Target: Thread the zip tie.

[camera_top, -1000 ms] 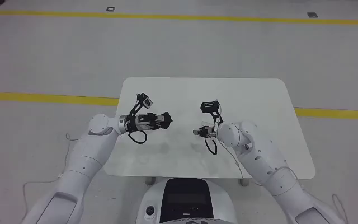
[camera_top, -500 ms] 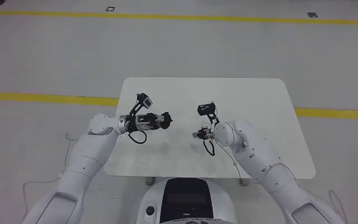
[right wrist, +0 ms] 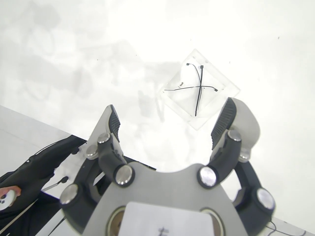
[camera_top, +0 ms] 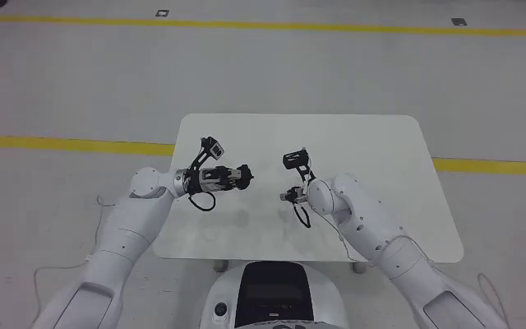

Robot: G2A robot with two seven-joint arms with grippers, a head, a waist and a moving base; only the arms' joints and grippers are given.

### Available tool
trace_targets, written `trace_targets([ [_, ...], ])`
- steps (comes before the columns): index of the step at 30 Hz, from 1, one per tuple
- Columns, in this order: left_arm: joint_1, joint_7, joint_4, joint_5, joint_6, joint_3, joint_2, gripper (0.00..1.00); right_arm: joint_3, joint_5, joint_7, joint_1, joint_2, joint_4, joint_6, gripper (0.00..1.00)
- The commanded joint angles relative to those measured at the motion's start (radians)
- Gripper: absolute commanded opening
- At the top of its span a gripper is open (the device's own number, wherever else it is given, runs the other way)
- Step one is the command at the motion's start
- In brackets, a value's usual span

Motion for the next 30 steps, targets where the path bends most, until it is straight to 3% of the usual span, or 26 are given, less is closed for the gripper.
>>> trace_targets([
  [1,0.000,0.000,0.000,0.000,0.000,0.000,0.000,0.00,-0.003,-0.007,-0.003,0.008,-0.006,0.016,0.001,0.43],
  [3,0.000,0.000,0.000,0.000,0.000,0.000,0.000,0.00,0.001,-0.012,-0.006,0.009,-0.012,0.031,0.001,0.38],
  [14,0.000,0.000,0.000,0.000,0.000,0.000,0.000,0.00,0.037,-0.046,-0.022,-0.004,-0.043,0.080,0.001,0.35],
  [30,0.000,0.000,0.000,0.000,0.000,0.000,0.000,0.00,0.065,-0.065,-0.050,0.007,-0.061,0.154,0.001,0.26],
])
